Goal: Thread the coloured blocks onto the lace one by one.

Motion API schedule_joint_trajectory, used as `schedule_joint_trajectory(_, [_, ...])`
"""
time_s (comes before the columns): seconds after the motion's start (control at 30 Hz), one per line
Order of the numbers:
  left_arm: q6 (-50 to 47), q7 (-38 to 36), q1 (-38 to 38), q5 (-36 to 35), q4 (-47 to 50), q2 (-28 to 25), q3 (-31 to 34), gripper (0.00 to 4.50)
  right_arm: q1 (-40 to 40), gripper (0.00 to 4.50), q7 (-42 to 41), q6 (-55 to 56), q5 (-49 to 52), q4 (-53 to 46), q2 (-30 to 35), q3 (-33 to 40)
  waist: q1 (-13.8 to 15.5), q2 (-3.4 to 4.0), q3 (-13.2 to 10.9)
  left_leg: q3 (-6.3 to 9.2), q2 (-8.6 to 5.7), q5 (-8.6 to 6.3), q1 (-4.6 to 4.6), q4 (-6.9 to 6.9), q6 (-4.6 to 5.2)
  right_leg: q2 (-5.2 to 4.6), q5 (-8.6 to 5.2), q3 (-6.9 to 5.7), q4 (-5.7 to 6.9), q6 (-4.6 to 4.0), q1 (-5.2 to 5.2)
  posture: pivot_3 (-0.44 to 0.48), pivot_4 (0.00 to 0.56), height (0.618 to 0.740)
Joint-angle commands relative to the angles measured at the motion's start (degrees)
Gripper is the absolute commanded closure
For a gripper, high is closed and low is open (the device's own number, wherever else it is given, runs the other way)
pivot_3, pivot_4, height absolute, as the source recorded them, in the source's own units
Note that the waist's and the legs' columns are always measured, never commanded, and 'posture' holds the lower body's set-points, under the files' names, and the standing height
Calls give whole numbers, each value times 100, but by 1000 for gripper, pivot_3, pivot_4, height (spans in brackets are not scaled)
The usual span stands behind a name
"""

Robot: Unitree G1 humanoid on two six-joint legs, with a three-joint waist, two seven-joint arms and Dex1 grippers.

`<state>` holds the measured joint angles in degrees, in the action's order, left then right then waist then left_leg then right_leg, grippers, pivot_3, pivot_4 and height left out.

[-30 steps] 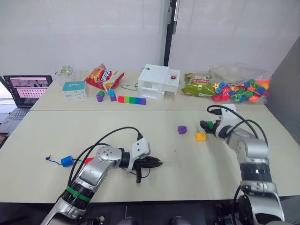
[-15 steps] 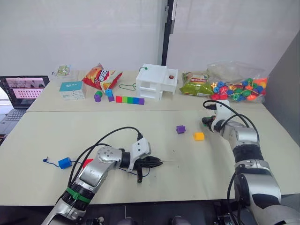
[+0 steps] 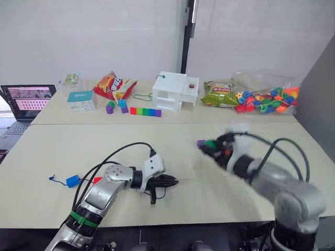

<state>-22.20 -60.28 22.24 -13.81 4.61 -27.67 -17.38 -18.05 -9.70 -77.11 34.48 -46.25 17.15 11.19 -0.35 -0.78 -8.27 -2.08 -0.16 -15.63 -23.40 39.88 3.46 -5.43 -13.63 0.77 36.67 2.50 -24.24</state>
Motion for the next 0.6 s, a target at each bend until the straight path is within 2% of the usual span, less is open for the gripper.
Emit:
schedule_joint_trajectory(0.03, [-4, -54, 82, -120, 63, -17, 124, 4500, 780, 3324, 760, -335, -414, -682, -108, -710, 36, 0, 0, 0, -1, 0, 7, 1, 0, 0, 0, -1, -1, 0, 5, 0, 150, 740])
schedule_joint_trajectory(0.23, [-25, -107, 113, -123, 64, -30, 130, 4500, 1445, 3324, 1216, -61, -853, -366, -650, -1394, -6, -1, 1, -9, 0, 2, 12, -1, -3, 11, -1, 7, 0, 0, -1, 0, 150, 740])
schedule_joint_trajectory(0.43, [-43, -152, 105, -114, 110, -95, 150, 4500, 1491, 3324, 1246, 449, -1047, -129, -1089, -1195, -27, -1, 1, -7, 0, 2, 17, -2, -3, 14, -2, 5, -1, 0, 2, 0, 150, 740])
schedule_joint_trajectory(0.5, [-51, -155, 94, -118, 133, -111, 159, 4500, 1490, 2272, 1210, 462, -1029, -183, -1159, -1034, -21, -1, 1, -7, 0, 2, 15, -2, -3, 14, -2, 5, 0, 0, 0, 0, 150, 740])
schedule_joint_trajectory(0.6, [-60, -145, 72, -125, 167, -139, 162, 4500, 1321, 1232, 975, 284, -877, -279, -1051, -679, -20, -1, 0, -7, 0, 2, 14, -2, -3, 13, -2, 4, -1, 0, 0, 0, 150, 740])
